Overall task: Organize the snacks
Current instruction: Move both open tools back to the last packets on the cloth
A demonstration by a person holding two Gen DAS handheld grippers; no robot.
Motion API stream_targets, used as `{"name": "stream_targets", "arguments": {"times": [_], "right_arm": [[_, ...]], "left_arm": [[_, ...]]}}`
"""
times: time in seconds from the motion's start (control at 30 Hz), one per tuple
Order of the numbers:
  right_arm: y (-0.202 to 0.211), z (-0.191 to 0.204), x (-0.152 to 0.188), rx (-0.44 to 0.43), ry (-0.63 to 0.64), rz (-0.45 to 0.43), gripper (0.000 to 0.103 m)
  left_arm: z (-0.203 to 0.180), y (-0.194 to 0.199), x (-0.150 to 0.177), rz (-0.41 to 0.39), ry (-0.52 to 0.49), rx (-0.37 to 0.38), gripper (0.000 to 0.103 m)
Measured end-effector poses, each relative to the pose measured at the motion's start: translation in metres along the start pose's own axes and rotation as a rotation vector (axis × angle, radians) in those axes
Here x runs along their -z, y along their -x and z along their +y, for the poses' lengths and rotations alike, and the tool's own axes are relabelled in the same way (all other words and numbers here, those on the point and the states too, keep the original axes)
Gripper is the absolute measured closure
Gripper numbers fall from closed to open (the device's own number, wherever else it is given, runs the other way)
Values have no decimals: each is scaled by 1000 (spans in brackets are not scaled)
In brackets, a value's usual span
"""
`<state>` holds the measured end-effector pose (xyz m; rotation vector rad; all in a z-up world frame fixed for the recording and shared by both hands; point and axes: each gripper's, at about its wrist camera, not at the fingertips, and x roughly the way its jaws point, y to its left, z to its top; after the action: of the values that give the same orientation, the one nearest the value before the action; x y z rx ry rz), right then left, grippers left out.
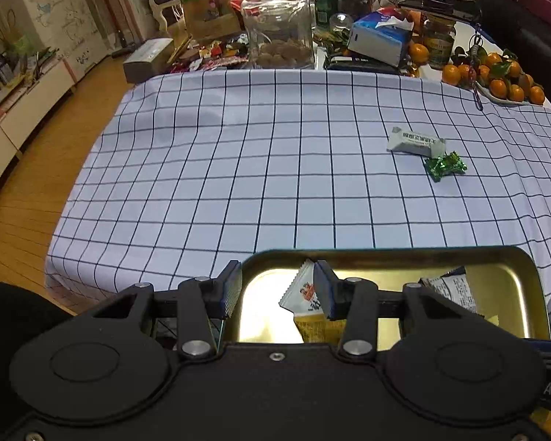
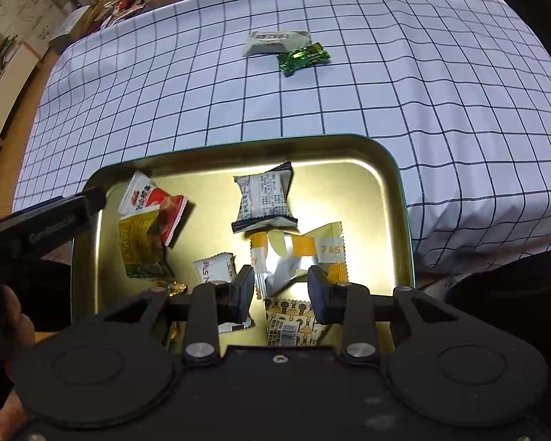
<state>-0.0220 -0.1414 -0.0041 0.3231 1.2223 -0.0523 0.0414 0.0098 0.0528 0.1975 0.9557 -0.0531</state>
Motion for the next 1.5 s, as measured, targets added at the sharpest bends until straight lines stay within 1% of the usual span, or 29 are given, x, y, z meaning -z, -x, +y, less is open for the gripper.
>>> {"name": "stream_targets", "arguments": {"times": [0.07, 0.23, 0.33, 0.47, 0.57, 0.7, 0.8, 0.87, 0.97, 1.03, 1.1, 1.17, 1.27, 1.4, 1.43, 1.5], "right_arm": [[1, 0, -8, 12, -12, -4, 69], [4, 3, -31, 48, 2, -20, 69], [3, 5, -50, 63, 13, -25, 69], [-1, 2, -86, 67, 4, -12, 69], [-8, -5, -117, 62, -35, 13, 69], [-20, -16, -162, 82, -113, 18, 69], [-29, -18, -190, 105, -152, -13, 69], [-36, -17, -206, 116, -161, -33, 69], [-51, -13, -226, 133, -165, -52, 69], [-63, -11, -235, 141, -161, -50, 69], [-77, -8, -243, 147, -159, -42, 69], [-86, -5, -248, 153, -165, -30, 71], [-93, 2, -255, 159, -152, -47, 71], [-103, 11, -263, 194, -119, -69, 71], [-106, 12, -264, 200, -115, -64, 71], [-114, 11, -263, 205, -124, -21, 71]], "left_arm": [[1, 0, -11, 0, 6, 19, 51], [7, -12, -41, 55, 36, 91, 51], [10, -17, -61, 62, 59, 121, 51], [8, -22, -88, 43, 40, 132, 51], [3, -28, -107, 41, 20, 145, 51], [-4, -45, -129, 83, 8, 205, 51], [-9, -66, -143, 129, 27, 213, 51], [-11, -80, -146, 157, 37, 199, 51], [-14, -102, -145, 199, 22, 144, 51], [-13, -114, -142, 245, 31, 143, 51], [-13, -122, -142, 289, 41, 165, 51], [-13, -124, -141, 294, 43, 175, 51], [-14, -123, -143, 277, 45, 156, 51], [-14, -123, -146, 274, 49, 182, 51], [-14, -123, -147, 275, 51, 189, 51], [-13, -125, -147, 278, 57, 193, 51]]}}
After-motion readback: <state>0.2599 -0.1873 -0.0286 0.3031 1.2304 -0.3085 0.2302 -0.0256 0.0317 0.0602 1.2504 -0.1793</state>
